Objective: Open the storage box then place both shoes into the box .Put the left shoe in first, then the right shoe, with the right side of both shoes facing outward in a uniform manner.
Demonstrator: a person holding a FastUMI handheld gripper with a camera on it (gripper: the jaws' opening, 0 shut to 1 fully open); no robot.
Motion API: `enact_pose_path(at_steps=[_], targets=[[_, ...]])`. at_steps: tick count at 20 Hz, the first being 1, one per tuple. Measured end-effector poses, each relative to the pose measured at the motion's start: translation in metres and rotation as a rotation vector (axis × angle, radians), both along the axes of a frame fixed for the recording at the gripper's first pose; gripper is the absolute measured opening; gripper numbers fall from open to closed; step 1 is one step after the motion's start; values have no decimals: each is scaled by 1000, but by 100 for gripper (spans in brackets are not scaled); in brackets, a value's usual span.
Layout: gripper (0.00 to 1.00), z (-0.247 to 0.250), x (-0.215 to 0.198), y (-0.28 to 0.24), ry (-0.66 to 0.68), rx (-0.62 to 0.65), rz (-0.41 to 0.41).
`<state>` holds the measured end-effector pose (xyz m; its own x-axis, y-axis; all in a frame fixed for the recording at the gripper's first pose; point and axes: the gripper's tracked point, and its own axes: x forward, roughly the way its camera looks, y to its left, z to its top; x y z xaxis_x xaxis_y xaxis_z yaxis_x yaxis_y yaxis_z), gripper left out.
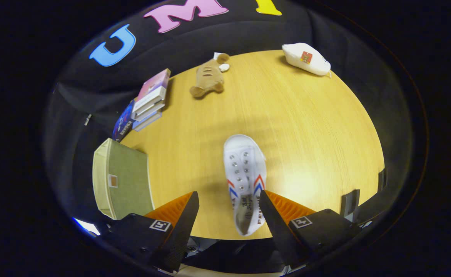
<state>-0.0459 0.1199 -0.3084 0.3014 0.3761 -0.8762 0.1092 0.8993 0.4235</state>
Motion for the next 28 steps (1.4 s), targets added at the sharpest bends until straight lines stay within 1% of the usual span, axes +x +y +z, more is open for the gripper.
enact_pose_path(at_steps=[3,6,10,11,12,14,15,18,19,20,23,28], targets=[[94,-37,-8,-15,53,-39,2],[94,-61,-9,-19,93,-43,-2],[94,-80,-7,-8,118,-43,50],[90,-84,-6,-5,120,-47,66],[89,-89,-5,-3,121,-50,78],[81,-97,-1,1,122,-52,86],[61,-102,-2,7,147,-32,90],[30,-92,2,-3,164,-24,69],[17,-90,3,-1,153,-10,72],[15,-89,0,-3,147,-17,87],[14,-79,-12,-5,147,-14,97],[14,-30,-11,17,133,104,39]])
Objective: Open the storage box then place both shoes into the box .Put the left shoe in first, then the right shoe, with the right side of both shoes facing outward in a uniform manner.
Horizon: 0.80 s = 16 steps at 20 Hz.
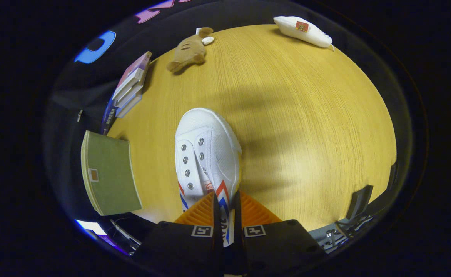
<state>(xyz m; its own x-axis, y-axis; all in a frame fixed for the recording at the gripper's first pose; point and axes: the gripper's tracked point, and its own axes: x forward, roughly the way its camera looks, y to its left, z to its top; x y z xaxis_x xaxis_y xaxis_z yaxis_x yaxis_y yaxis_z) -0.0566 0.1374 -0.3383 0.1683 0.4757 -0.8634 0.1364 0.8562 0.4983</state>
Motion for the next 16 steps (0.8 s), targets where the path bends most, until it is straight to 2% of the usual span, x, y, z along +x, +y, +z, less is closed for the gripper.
enact_pose_path(at_steps=[6,16], targets=[[14,85,15,56,-89,99,31],[14,214,24,202,-178,262,103]])
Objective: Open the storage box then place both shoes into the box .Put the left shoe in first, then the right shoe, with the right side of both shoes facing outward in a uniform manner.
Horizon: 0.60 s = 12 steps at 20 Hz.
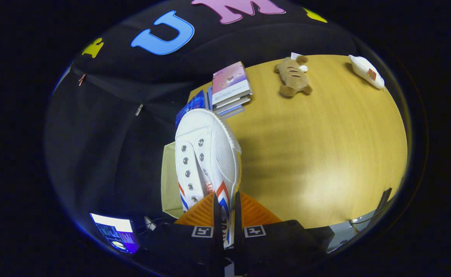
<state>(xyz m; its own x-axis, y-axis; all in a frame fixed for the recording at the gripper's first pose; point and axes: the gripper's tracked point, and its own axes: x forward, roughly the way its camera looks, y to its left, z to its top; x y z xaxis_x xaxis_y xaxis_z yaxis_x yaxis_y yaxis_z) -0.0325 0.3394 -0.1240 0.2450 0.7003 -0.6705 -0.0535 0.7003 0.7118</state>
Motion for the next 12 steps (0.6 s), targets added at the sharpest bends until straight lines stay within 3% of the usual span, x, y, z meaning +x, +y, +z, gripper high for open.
enact_pose_path(at_steps=[5,12], targets=[[14,4,-3,65,31,-47,26],[14,-28,-8,126,79,-147,83]])
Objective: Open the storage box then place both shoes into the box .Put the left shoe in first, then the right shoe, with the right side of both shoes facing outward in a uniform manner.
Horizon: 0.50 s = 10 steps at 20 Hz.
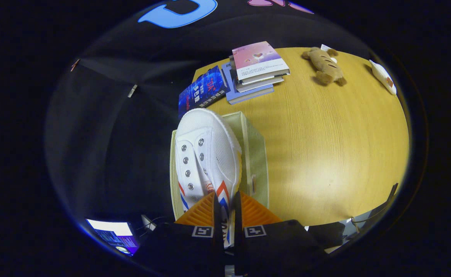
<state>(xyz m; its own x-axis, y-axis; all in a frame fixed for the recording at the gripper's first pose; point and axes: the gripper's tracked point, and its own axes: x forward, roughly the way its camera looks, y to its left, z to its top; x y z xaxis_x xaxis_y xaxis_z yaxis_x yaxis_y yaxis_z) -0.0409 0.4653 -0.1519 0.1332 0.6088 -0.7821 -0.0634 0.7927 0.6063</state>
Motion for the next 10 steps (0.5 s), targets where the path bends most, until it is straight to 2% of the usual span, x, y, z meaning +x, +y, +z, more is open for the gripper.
enact_pose_path(at_steps=[4,6,7,10], targets=[[14,-19,2,10,15,-52,23],[20,-20,1,11,19,-46,40],[30,-18,2,13,18,-28,45],[49,-11,12,17,19,22,17]])
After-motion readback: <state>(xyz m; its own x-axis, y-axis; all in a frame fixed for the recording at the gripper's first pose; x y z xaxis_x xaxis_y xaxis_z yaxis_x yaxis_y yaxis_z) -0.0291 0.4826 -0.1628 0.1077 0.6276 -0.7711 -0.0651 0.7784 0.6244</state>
